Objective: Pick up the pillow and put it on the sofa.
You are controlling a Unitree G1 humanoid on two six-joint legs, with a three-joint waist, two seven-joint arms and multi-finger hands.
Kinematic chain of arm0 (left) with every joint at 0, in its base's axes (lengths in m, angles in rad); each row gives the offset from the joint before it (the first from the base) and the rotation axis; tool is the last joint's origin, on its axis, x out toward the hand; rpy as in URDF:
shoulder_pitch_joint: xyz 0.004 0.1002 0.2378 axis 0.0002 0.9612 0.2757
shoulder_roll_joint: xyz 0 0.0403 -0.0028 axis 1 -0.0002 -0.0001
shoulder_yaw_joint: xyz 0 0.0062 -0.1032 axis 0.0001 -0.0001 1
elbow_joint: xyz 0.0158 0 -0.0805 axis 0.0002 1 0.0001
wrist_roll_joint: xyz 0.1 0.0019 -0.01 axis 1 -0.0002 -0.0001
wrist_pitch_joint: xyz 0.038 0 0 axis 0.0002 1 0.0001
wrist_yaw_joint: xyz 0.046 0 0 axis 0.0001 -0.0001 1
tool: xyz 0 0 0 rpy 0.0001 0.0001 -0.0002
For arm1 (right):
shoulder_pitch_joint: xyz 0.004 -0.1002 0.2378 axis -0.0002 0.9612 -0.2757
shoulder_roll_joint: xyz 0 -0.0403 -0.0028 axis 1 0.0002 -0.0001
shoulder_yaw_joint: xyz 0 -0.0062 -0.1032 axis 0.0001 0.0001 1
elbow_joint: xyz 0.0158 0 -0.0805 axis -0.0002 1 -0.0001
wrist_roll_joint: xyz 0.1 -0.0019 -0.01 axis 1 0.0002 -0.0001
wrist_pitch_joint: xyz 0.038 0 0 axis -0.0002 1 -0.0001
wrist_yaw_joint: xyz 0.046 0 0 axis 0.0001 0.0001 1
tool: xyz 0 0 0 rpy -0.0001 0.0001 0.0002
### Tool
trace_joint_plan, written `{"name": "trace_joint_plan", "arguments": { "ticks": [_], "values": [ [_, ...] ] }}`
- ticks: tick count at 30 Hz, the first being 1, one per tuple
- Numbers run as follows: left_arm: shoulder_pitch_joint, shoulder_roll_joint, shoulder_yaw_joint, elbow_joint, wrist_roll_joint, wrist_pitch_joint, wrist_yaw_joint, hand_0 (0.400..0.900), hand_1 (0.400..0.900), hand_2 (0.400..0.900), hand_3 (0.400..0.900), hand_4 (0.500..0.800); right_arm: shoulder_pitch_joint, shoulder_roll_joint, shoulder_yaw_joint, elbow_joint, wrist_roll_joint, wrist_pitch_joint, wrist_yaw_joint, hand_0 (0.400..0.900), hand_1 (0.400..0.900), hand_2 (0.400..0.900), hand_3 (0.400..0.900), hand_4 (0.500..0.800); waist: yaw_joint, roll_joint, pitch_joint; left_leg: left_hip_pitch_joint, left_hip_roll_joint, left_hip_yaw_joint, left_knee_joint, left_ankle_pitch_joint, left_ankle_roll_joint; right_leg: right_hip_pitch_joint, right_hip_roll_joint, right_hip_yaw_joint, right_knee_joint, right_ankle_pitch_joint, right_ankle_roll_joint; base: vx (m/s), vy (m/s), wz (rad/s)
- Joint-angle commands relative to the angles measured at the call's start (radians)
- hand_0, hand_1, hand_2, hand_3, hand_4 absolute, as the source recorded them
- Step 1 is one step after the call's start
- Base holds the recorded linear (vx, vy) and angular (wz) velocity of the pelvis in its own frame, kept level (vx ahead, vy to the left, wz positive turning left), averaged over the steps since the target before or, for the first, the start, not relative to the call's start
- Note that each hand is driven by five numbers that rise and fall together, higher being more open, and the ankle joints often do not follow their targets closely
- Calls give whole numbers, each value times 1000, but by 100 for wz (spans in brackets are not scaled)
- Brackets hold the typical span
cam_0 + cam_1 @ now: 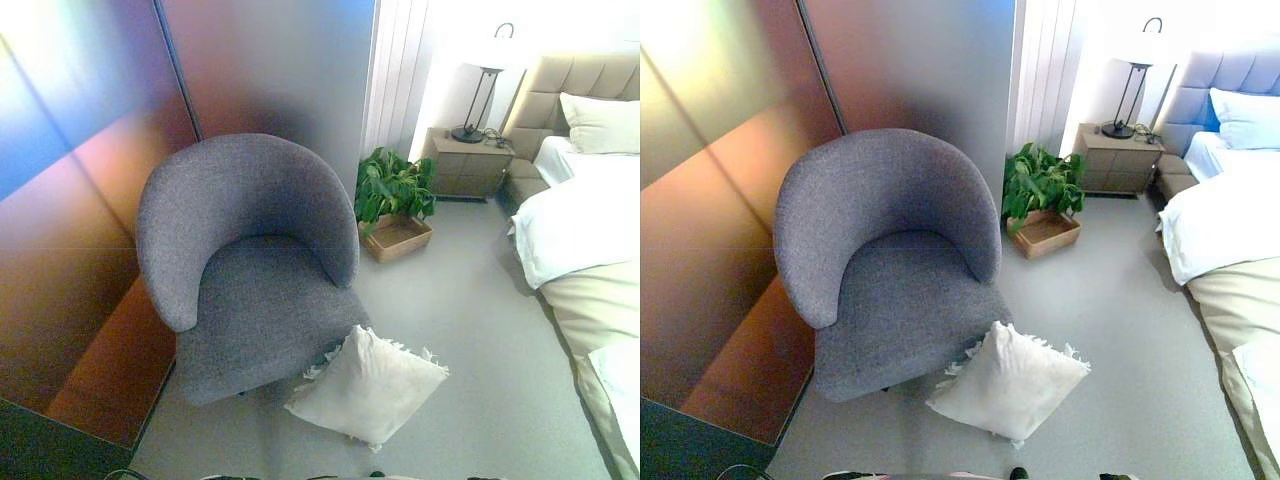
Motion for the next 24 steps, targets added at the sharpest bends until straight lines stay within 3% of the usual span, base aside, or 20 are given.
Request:
{"name": "trace_joint_plan", "arguments": {
  "ticks": [1, 5, 12, 15, 24],
  "values": [
    [-46, -23, -26, 21, -18, -23, 30, 900, 900, 900, 900, 800, -90, -13, 20, 27, -38, -21, -66, 900, 900, 900, 900, 800, 1, -30, 69, 6, -45, -22, 4, -55, 46, 68, 1, -51, 3, -50, 45, 0, 0, 0],
    [-44, -12, -16, 22, -35, -29, 24, 900, 900, 900, 900, 800, -95, -29, 26, 19, -137, -64, -167, 900, 900, 900, 900, 800, 9, -33, 79, 2, -47, -27, 4, -55, 47, 67, 1, -59, 3, -51, 46, 64, -48, 2],
    [-111, 8, -74, 7, -70, 12, 37, 900, 900, 900, 900, 800, -224, -91, 127, -66, -307, -53, -381, 900, 900, 900, 900, 800, 32, -26, 170, -109, -44, -51, 4, -15, 49, -54, 0, -53, 41, -42, 38, -100, -74, 8],
    [-144, 16, -92, 0, -87, 31, 52, 900, 900, 900, 900, 800, -299, -145, 158, -103, -349, -69, -429, 900, 900, 900, 900, 800, 42, -19, 222, -174, -46, -68, 6, 5, 53, -120, 5, -54, 67, -41, 29, -154, -66, 13],
    [-224, 29, -113, 16, -150, 18, 60, 900, 900, 900, 900, 800, -508, -286, 215, -136, -336, -95, -499, 900, 900, 900, 900, 800, 67, 21, 329, -325, -67, -121, 17, 42, 46, -260, 8, -89, 112, -46, 11, -126, -36, 15]
  ]
}}
